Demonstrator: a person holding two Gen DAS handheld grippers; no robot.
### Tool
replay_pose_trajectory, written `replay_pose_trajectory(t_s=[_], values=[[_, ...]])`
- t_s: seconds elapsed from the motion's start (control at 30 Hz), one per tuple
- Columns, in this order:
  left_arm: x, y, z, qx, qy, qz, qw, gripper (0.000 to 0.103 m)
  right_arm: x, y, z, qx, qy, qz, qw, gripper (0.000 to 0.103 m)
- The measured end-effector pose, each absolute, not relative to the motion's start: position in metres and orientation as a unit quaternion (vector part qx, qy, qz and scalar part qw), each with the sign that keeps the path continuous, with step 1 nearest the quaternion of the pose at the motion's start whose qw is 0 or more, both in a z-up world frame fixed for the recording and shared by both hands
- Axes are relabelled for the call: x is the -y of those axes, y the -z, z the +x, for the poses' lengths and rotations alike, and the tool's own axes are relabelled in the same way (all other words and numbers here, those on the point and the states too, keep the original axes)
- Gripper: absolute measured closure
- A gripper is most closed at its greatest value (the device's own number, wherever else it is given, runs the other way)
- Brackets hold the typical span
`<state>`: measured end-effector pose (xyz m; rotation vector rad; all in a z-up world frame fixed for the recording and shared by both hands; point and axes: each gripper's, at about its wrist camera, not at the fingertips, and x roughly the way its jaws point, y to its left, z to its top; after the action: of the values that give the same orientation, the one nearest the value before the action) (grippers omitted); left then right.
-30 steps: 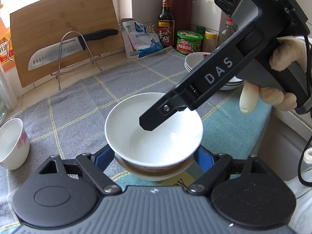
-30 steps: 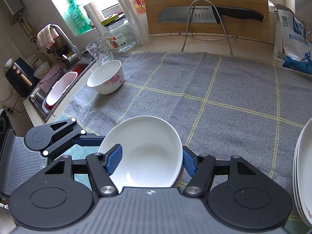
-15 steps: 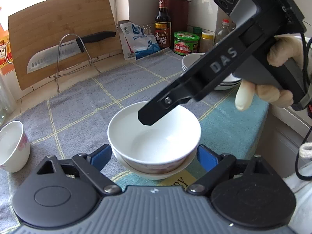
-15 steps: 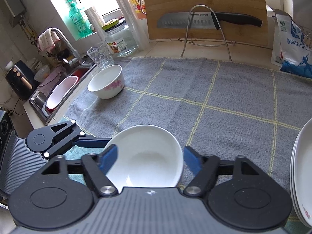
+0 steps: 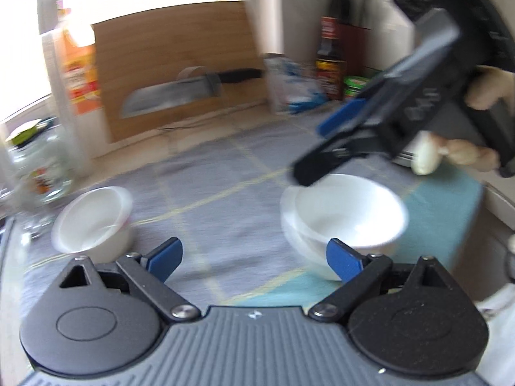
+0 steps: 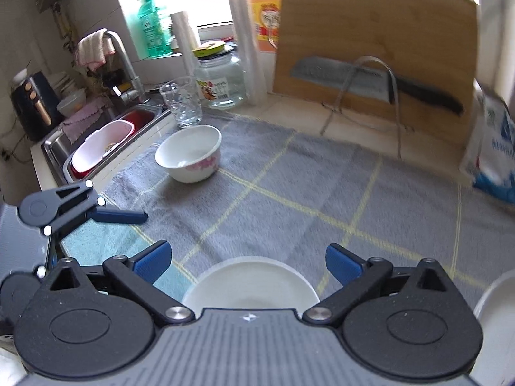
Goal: Organize plates and bowls
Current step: 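Withdraw the right tool and move it toward the last white bowl, then close the right tool on the white bowl's rim and lift it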
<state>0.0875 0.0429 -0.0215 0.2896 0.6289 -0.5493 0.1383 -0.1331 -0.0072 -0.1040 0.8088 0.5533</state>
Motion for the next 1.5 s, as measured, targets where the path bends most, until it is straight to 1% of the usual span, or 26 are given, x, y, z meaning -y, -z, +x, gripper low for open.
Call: replay_pose_trajectory(t_s=[0.2, 0.4, 0.57, 0.93, 1.0, 1.1, 1.33, 1.5], values=[[-0.089, 0.028, 0.114, -0.292, 0.167, 0.131, 0.932, 0.007, 0.089, -0.004, 0.157, -0.373, -0.28, -0.095, 0.879, 0.0], [-0.123, 0.037, 0.139, -0.29, 0.13, 0.123, 0.94, 0.007, 0.044, -0.009, 0.18, -0.369, -0.298, -0.127, 0.871, 0.0], [-0.138, 0.048, 0.161, -0.297, 0.135, 0.12, 0.938, 0.007, 0.016, -0.008, 0.201, -0.373, -0.306, -0.14, 0.865, 0.0], [-0.144, 0.073, 0.198, -0.314, 0.166, 0.104, 0.929, 0.007, -0.017, 0.014, 0.263, -0.414, -0.322, -0.121, 0.843, 0.001], [-0.144, 0.075, 0.201, -0.314, 0.173, 0.102, 0.928, 0.007, -0.022, 0.021, 0.275, -0.424, -0.323, -0.12, 0.837, 0.002], [-0.144, 0.076, 0.203, -0.315, 0.179, 0.096, 0.927, 0.008, -0.027, 0.032, 0.291, -0.438, -0.327, -0.117, 0.829, 0.007], [-0.147, 0.075, 0.208, -0.308, 0.193, 0.082, 0.928, 0.009, -0.037, 0.05, 0.311, -0.46, -0.34, -0.113, 0.813, 0.015], [-0.148, 0.072, 0.209, -0.302, 0.198, 0.076, 0.929, 0.01, -0.042, 0.057, 0.321, -0.466, -0.344, -0.112, 0.807, 0.018]])
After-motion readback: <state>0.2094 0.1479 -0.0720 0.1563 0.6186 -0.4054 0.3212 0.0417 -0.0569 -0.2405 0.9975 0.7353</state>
